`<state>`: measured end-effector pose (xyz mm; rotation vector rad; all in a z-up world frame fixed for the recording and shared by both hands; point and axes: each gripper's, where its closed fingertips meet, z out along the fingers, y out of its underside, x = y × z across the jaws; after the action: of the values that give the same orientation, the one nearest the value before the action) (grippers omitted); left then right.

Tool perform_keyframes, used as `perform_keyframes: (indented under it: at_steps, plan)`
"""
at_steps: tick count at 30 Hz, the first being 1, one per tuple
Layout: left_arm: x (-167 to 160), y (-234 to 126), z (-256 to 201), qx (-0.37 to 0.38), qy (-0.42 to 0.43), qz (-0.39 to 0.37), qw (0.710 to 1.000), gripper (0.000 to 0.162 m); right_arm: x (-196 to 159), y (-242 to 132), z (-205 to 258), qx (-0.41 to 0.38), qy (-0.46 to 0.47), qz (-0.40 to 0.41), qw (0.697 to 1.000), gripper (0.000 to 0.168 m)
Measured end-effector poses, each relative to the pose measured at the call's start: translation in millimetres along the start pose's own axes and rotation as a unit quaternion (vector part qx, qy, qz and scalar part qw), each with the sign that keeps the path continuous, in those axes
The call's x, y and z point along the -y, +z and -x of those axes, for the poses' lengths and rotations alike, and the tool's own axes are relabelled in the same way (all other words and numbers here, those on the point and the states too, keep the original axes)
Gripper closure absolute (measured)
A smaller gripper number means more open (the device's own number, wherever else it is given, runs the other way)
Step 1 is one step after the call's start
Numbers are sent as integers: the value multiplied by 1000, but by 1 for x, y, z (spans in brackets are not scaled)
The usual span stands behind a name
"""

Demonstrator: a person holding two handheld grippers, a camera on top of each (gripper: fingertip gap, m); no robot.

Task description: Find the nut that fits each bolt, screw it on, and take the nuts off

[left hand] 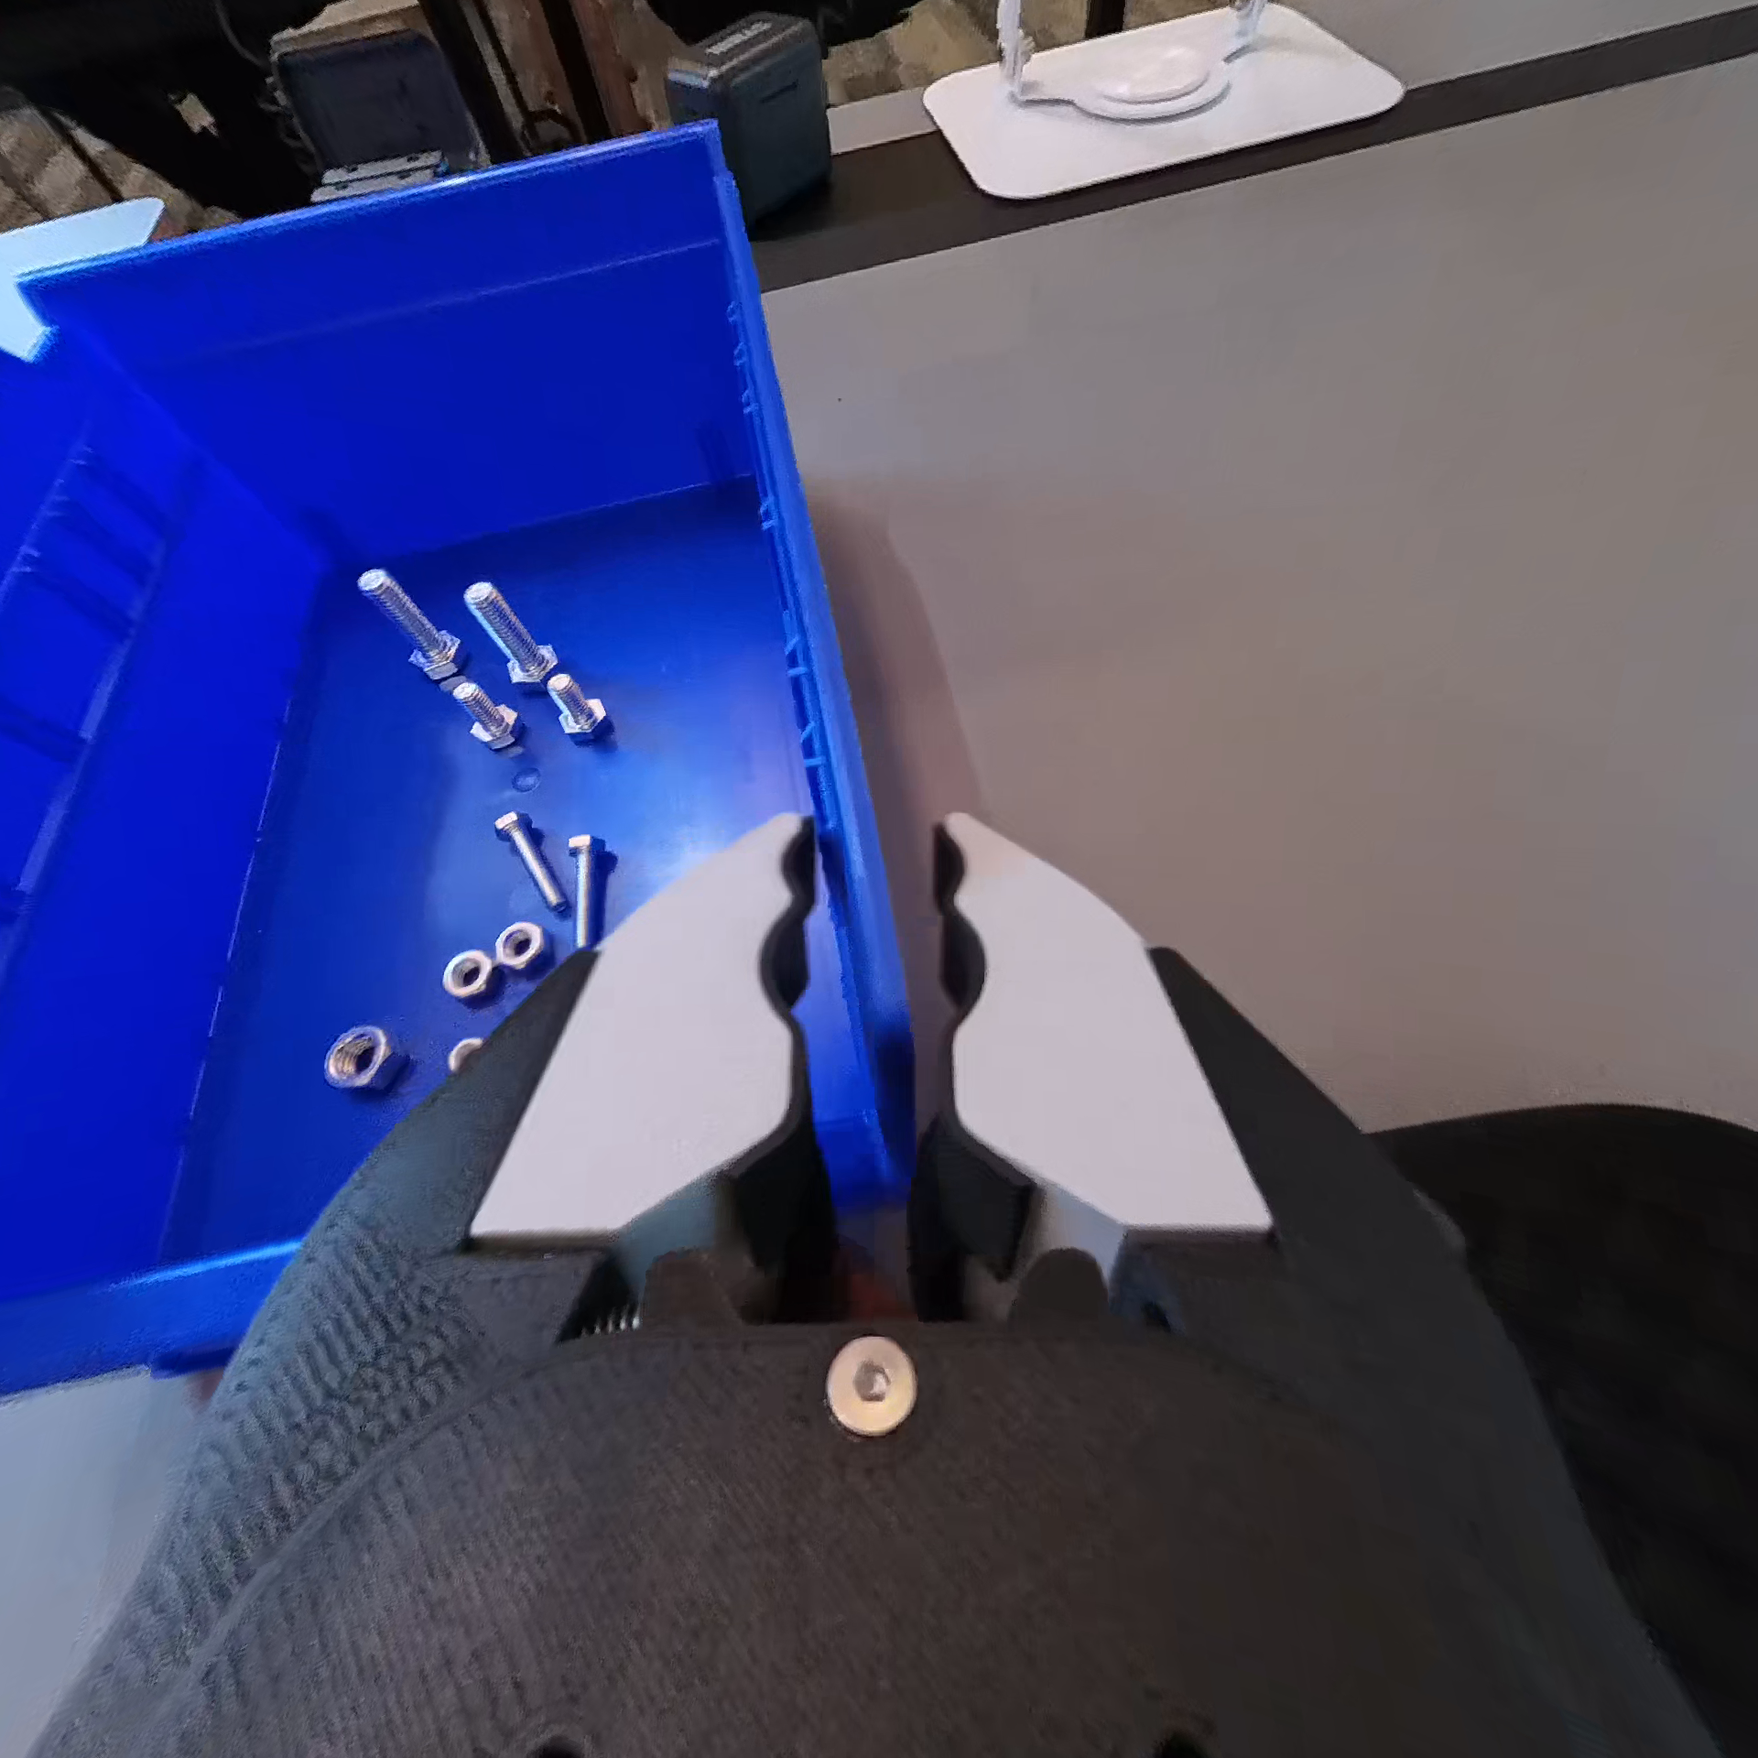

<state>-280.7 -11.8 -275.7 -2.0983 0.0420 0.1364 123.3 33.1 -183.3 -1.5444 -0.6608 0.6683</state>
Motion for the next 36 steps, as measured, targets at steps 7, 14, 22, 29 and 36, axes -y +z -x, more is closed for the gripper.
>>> perform_keyframes:
  at_steps: [7, 14, 22, 29, 36]
  plan:
    - [3, 5, 2, 53, 50, 9, 997, 155, -19, -4, -22, -46, 5, 55, 997, 93]
    - [10, 14, -25, 30, 61, 17, 998, 154, -51, -45, -100, -266, -68, 198, 941, 104]
    - [13, 16, -42, 22, 71, 16, 997, 155, -61, -95, -147, -361, -86, 274, 887, 101]
    - [77, -9, -95, -63, 48, -83, 993, 107, -13, 29, -74, -136, -71, 190, 970, 97]
    - [146, 49, -172, -181, 103, -56, 976, 90, -6, 145, -80, -40, -58, 232, 970, 79]
